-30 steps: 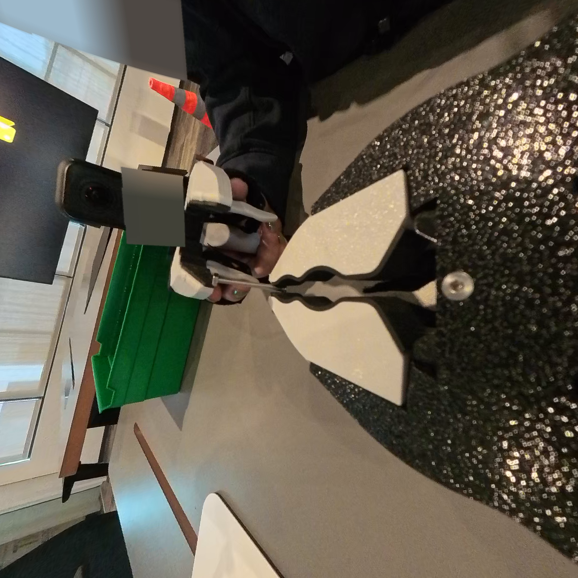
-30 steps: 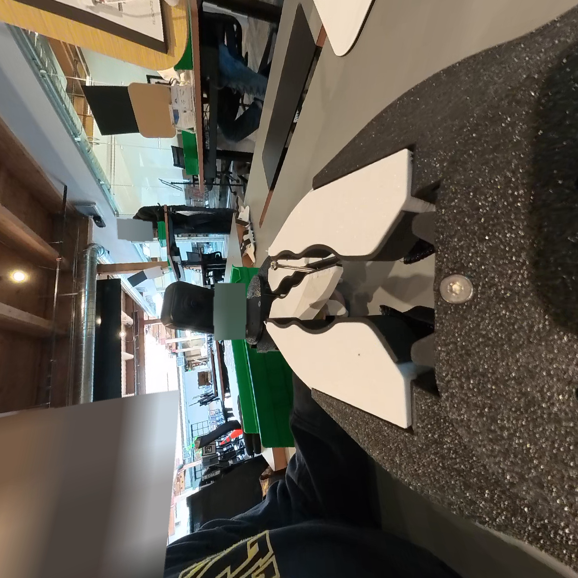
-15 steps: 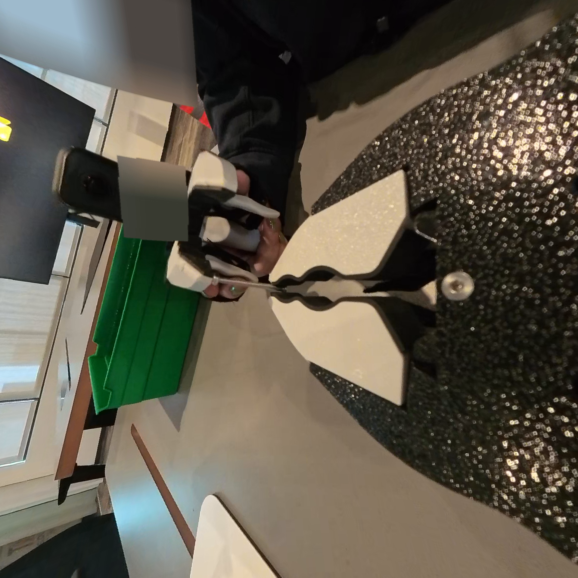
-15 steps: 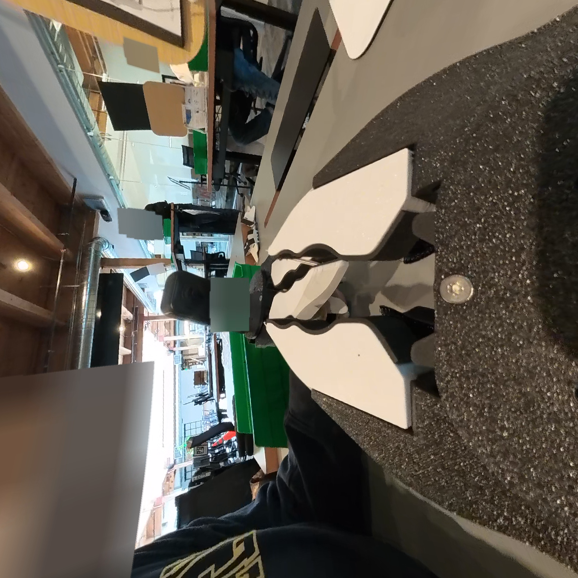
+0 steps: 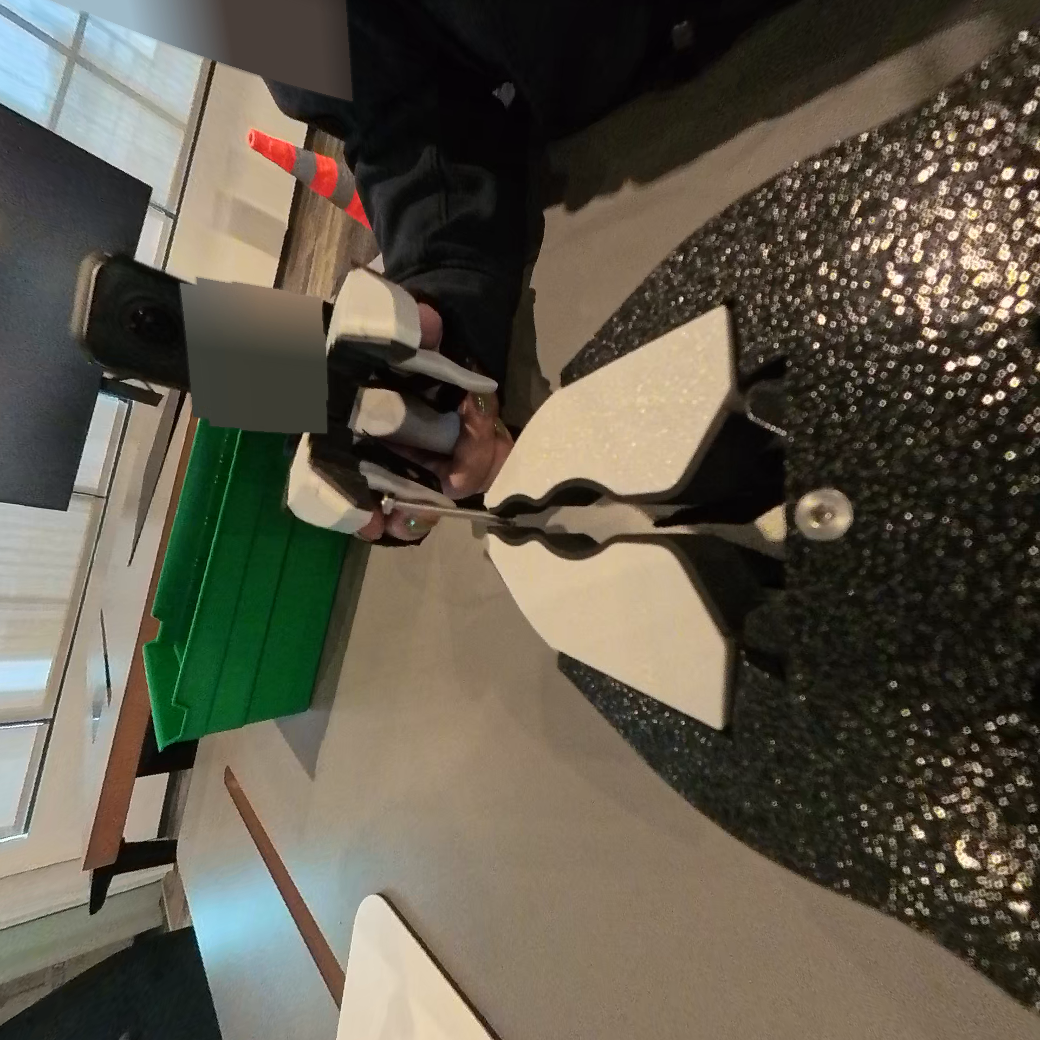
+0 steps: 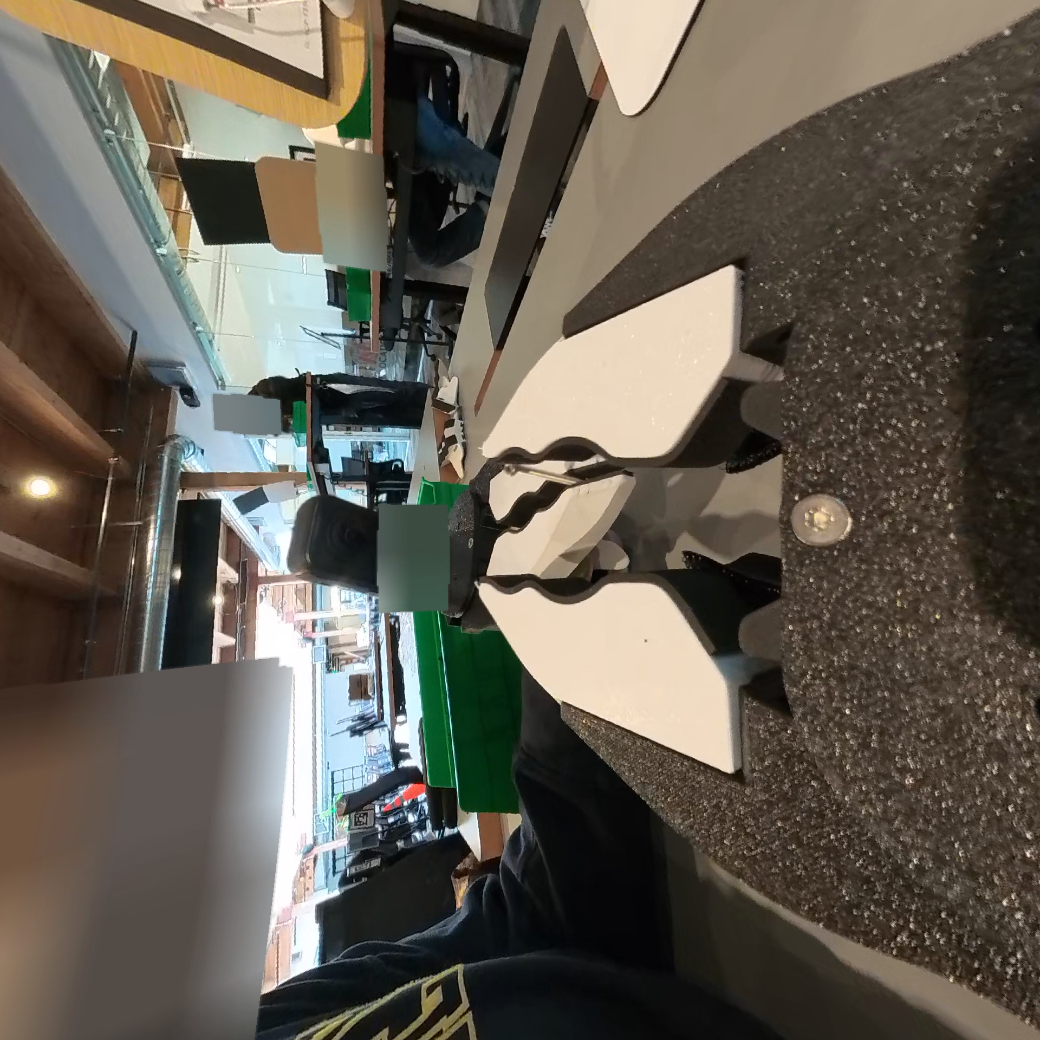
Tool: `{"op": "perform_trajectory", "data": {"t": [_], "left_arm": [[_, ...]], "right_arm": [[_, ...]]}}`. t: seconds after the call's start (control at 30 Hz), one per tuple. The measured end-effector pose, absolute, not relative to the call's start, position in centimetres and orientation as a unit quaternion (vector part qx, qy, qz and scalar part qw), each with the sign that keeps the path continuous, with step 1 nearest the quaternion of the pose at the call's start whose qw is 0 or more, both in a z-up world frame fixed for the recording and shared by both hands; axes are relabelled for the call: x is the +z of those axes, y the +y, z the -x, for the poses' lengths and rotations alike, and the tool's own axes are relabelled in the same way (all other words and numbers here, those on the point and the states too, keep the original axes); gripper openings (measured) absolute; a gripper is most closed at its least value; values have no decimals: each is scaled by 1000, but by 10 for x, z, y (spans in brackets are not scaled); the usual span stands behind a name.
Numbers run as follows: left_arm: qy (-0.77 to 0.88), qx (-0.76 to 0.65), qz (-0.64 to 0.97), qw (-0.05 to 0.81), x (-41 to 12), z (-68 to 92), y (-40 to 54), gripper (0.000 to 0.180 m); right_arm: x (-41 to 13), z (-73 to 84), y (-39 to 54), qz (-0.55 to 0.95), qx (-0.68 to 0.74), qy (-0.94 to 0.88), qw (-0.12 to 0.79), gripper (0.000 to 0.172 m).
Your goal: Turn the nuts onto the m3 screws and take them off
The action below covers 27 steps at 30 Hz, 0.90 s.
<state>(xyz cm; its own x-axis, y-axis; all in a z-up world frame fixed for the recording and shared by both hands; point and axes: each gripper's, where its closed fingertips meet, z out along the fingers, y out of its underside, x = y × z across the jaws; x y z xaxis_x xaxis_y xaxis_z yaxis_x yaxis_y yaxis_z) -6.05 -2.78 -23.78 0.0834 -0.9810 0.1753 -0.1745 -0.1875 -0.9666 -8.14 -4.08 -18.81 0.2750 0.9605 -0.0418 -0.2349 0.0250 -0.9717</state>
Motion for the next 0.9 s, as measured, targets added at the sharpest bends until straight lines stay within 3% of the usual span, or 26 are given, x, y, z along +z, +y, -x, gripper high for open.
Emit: {"op": "perform_trajectory", "data": {"t": [0.9], "left_arm": [[472, -483, 603, 425, -236, 61, -27, 3]], "right_arm": [[-189, 79, -38, 512, 476, -355, 621, 35]]}}
